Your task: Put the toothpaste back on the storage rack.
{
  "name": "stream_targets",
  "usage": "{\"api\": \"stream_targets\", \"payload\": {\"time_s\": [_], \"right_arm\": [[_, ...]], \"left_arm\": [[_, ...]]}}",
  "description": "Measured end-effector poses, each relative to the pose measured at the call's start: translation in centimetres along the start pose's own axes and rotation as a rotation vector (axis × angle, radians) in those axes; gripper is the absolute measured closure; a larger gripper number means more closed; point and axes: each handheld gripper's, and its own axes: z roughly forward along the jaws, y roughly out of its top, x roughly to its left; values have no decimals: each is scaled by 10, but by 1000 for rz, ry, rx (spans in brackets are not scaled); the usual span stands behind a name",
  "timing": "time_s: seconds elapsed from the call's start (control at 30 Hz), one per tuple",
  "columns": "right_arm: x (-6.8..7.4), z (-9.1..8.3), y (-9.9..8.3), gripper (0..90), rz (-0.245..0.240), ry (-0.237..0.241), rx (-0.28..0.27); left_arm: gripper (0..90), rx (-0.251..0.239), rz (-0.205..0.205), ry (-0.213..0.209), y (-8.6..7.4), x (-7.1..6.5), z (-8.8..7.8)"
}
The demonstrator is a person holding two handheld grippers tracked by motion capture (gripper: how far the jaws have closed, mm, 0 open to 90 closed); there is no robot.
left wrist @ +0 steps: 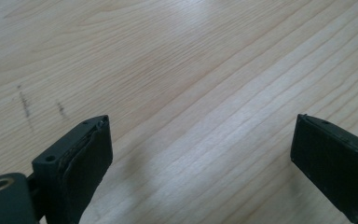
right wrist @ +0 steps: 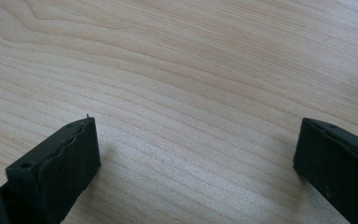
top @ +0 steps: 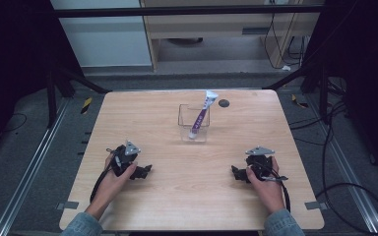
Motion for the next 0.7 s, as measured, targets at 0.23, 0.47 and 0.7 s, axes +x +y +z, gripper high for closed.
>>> {"api": "stream_targets", "payload": {"time_s": [0.23,0.47,0.7], "right_arm": [[0,0,0,5,0,0,0],[0,0,0,5,0,0,0],[0,0,0,5,0,0,0]], "left_arm": [[43,-1,-46,12,-11,15,3],[49,-17,-96,7,-16,25,3],[38,-36,-121,-7,-18,28,6]]}}
